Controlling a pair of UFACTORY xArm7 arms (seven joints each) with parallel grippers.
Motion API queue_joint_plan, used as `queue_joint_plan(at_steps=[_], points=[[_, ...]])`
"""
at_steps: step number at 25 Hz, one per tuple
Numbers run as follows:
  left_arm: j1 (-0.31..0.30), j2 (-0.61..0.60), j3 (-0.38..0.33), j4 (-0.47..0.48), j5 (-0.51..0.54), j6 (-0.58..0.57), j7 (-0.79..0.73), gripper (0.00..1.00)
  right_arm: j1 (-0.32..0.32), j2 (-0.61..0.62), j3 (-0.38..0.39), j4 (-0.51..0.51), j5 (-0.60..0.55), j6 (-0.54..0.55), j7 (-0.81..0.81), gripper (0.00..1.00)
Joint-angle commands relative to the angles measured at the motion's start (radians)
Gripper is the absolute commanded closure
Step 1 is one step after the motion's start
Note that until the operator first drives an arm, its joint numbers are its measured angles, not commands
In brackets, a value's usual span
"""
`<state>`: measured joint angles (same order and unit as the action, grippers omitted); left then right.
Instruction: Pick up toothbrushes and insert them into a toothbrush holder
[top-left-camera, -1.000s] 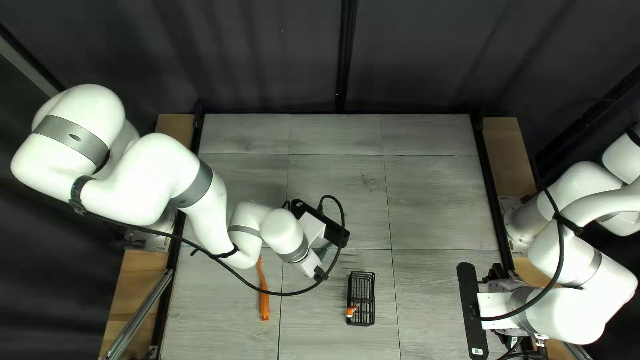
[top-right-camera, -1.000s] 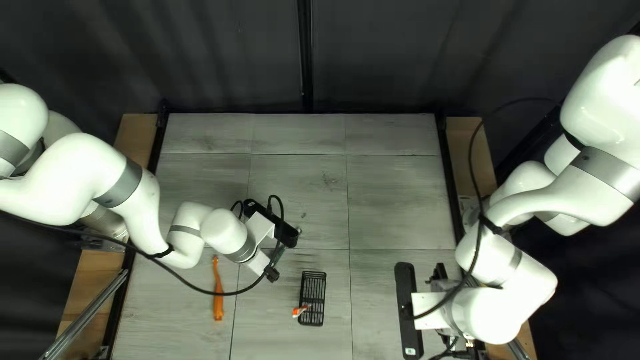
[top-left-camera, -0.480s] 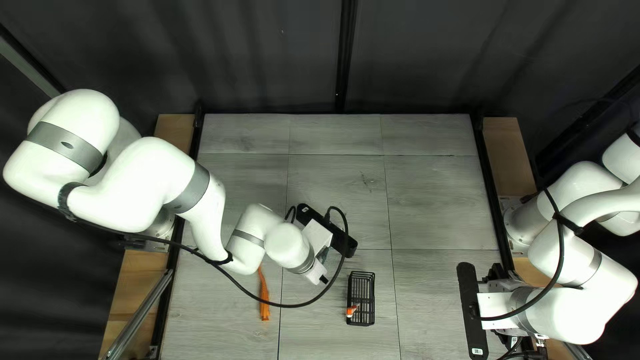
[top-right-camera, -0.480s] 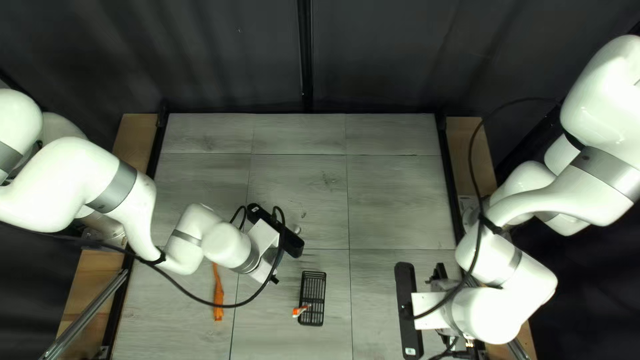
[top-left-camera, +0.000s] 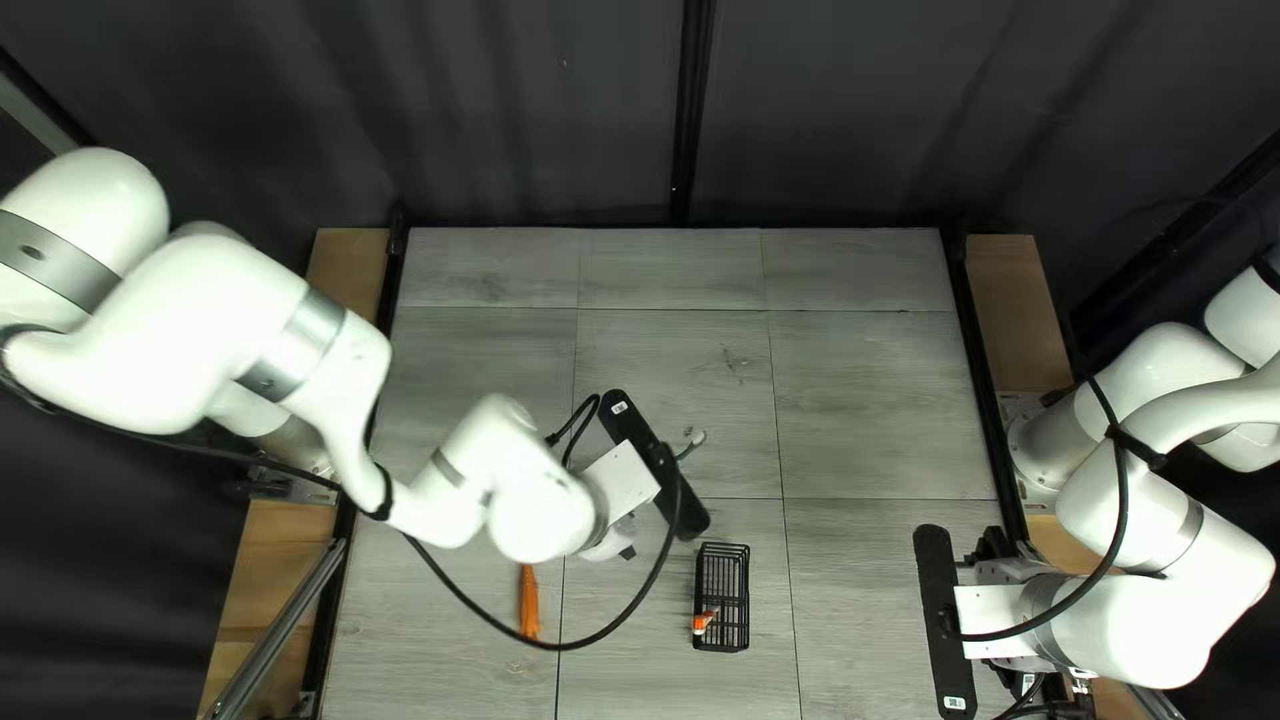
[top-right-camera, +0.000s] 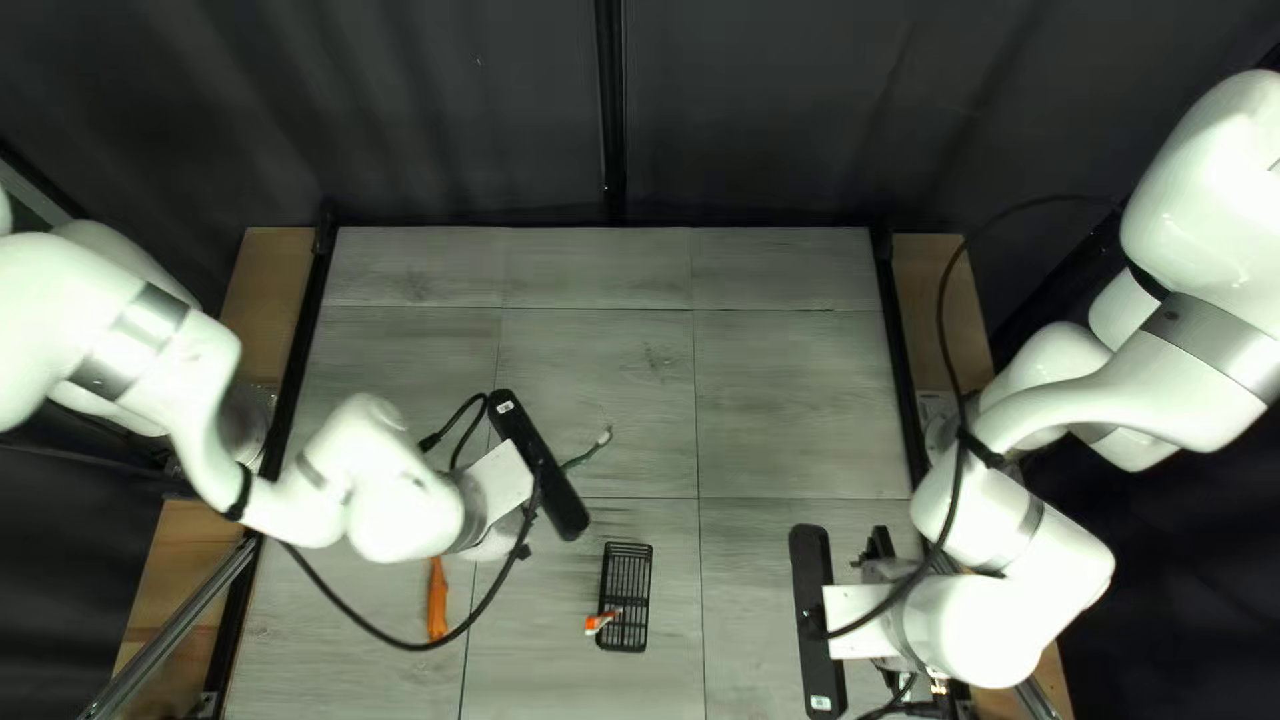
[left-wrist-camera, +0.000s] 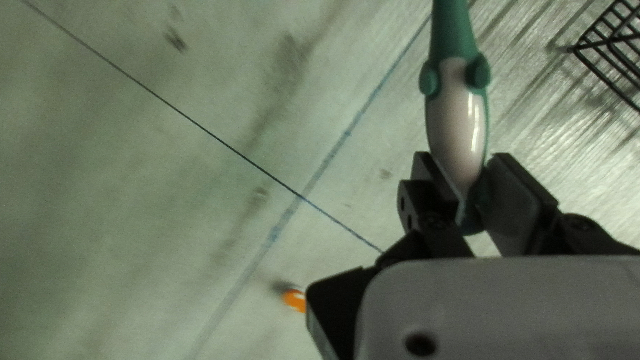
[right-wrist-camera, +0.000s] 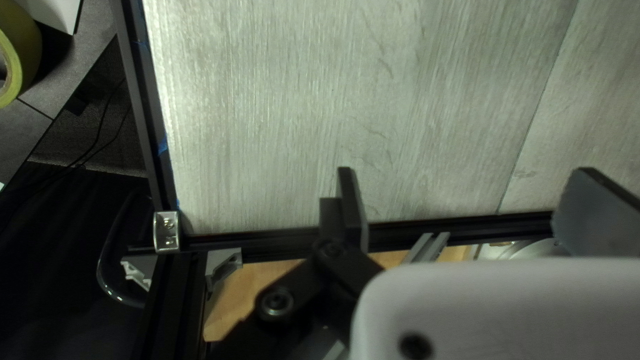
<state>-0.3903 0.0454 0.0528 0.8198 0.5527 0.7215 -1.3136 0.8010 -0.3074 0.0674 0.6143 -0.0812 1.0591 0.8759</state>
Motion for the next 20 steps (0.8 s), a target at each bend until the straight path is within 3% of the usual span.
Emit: queue_joint_plan(at_steps=[1, 5, 9, 15, 20], points=[[-0.016, -0.039, -0.009, -0.064, 0.228, -0.045, -0.039, 1.00, 0.000, 0.000, 0.000, 0.000, 0.000, 0.000, 0.000, 0.00], [-0.014, -0.063, -0.009, -0.138, 0.493, -0.118, -0.162, 1.00, 0.000, 0.000, 0.000, 0.000, 0.000, 0.000, 0.000, 0.00], [-0.038, 0.003, -0.015, -0.139, 0.703, -0.099, -0.354, 1.00, 0.000, 0.000, 0.000, 0.000, 0.000, 0.000, 0.000, 0.00], [-0.077, 0.117, -0.027, -0.098, 0.822, -0.011, -0.504, 1.00, 0.000, 0.000, 0.000, 0.000, 0.000, 0.000, 0.000, 0.00], [-0.077, 0.112, -0.025, -0.098, 0.865, -0.014, -0.506, 1.00, 0.000, 0.000, 0.000, 0.000, 0.000, 0.000, 0.000, 0.00]])
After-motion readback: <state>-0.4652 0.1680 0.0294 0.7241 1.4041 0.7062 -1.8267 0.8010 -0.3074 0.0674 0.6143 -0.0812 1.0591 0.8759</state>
